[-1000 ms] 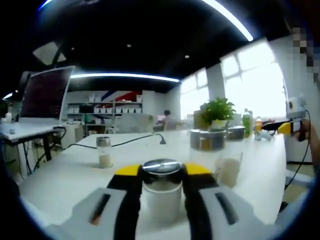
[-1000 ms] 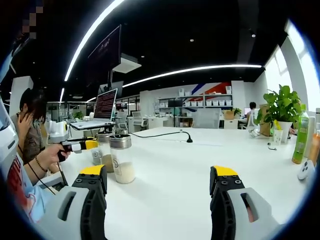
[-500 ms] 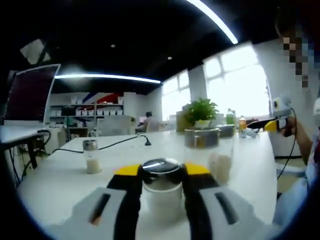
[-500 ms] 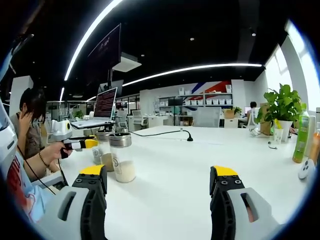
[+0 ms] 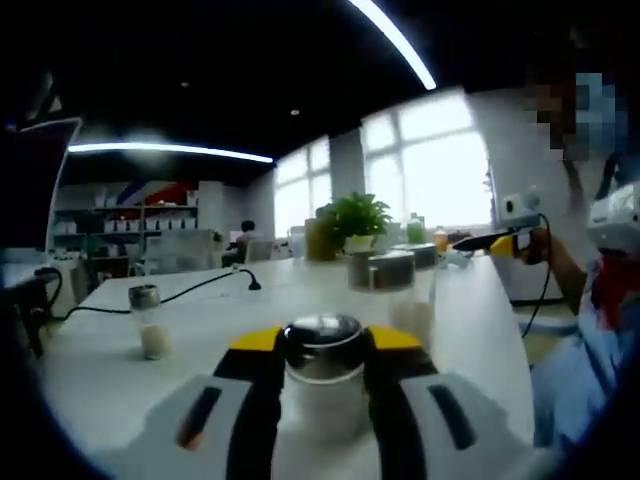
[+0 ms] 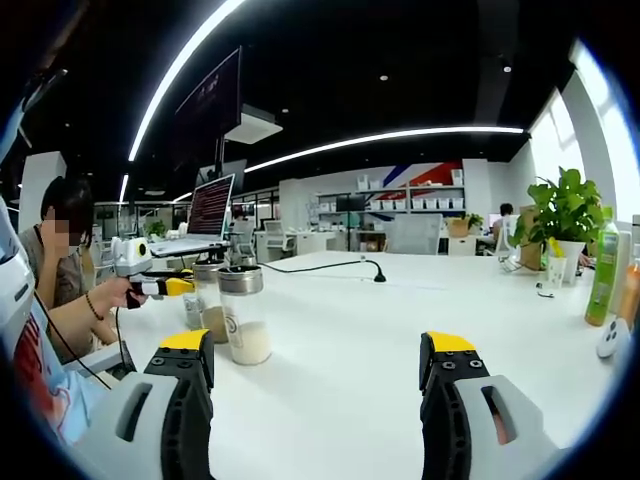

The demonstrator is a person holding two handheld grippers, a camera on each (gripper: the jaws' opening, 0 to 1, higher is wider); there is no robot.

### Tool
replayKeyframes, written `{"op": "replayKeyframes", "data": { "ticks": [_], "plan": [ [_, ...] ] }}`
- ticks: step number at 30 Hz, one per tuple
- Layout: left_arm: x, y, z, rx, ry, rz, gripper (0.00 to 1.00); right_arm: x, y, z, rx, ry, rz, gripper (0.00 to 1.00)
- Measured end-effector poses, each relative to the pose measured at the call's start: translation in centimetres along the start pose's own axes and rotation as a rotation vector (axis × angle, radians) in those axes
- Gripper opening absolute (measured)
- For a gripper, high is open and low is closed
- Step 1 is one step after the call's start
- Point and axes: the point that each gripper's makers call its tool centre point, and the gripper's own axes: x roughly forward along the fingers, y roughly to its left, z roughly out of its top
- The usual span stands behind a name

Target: Rotate the seasoning bottle until the label or dispensing opening points toward the visible target arrow and the bottle remains upright within the marked orientation range

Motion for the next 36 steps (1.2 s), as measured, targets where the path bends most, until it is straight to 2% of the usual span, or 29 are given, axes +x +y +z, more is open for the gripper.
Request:
{"op": "replayKeyframes", "data": {
  "ticks": [8,21,32,36],
  "plan": [
    [0.2,-0.1,0.0,-0.031,0.007,-0.089,0.33,0.0,-0.1,0.0,0.002,0.001,-0.001,0.87],
    [0.6,-0.4,0.0,0.002,0.021,-0.247,0.33,0.0,-0.4,0.1,0.007,-0.003,-0.006,0.87],
    [0.7,-1.0,-0.1,0.028,0.048,-0.316,0.33,0.0,-0.4,0.1,0.004,0.001,-0.004,0.87],
    [0.8,-1.3,-0.1,0.042,0.077,-0.332,0.33,-0.1,-0.5,0.2,0.0,-0.001,-0.006,0.87]
  ]
}}
